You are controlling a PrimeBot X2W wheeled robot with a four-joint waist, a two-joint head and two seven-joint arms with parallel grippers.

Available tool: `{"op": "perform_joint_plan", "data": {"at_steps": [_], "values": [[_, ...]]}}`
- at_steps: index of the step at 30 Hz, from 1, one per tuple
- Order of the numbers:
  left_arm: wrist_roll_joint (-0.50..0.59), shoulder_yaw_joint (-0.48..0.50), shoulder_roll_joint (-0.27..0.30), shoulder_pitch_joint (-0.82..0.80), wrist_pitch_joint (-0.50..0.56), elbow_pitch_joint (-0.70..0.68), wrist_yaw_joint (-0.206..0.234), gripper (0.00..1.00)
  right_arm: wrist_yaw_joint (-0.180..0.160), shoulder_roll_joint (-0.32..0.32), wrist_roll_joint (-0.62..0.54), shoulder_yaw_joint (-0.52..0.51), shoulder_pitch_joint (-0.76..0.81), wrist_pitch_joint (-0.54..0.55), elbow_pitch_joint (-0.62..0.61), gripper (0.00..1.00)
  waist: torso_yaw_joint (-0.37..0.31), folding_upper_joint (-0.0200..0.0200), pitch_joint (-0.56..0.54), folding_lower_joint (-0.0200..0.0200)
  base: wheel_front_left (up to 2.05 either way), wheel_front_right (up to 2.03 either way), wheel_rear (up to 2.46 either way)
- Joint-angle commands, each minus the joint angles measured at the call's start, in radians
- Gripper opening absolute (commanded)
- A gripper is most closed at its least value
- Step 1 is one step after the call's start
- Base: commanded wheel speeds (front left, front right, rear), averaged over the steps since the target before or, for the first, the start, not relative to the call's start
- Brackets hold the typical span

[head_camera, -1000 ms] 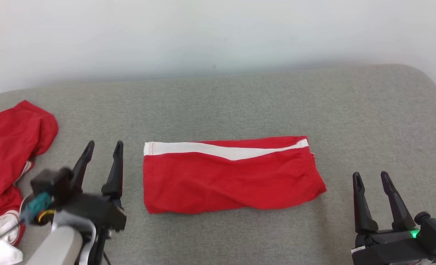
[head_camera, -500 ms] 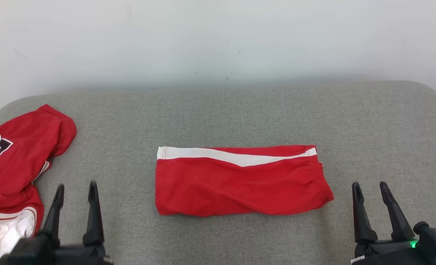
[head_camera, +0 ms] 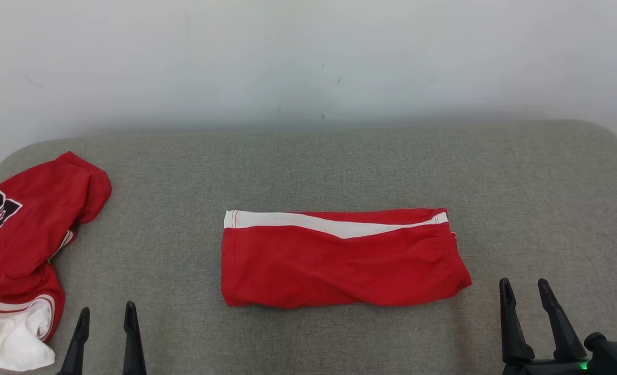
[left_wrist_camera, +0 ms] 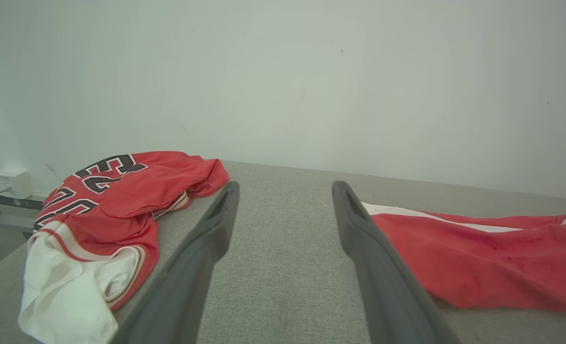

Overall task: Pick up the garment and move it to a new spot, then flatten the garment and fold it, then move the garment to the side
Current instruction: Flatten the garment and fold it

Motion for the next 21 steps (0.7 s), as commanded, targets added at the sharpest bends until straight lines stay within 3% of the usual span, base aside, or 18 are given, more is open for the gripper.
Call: {"op": "perform_joint_plan", "data": {"at_steps": [1,21], "values": [[0.011,0.010,-0.009,0.009,-0.003,0.001,-0.008,1.00,-0.002,0.005,0.000,0.002,0.014,-0.001,0.003,1.00,-0.002,0.0000,-0.002,0.0000,0.00,0.00,0.00],[0.065,0.041,-0.045,-0.009,-0.003,0.029,-0.053,1.00,-0.002,0.011,0.002,-0.003,0.016,-0.001,0.015,1.00,-0.009,0.0000,0.009,0.0000,0.00,0.00,0.00]]}}
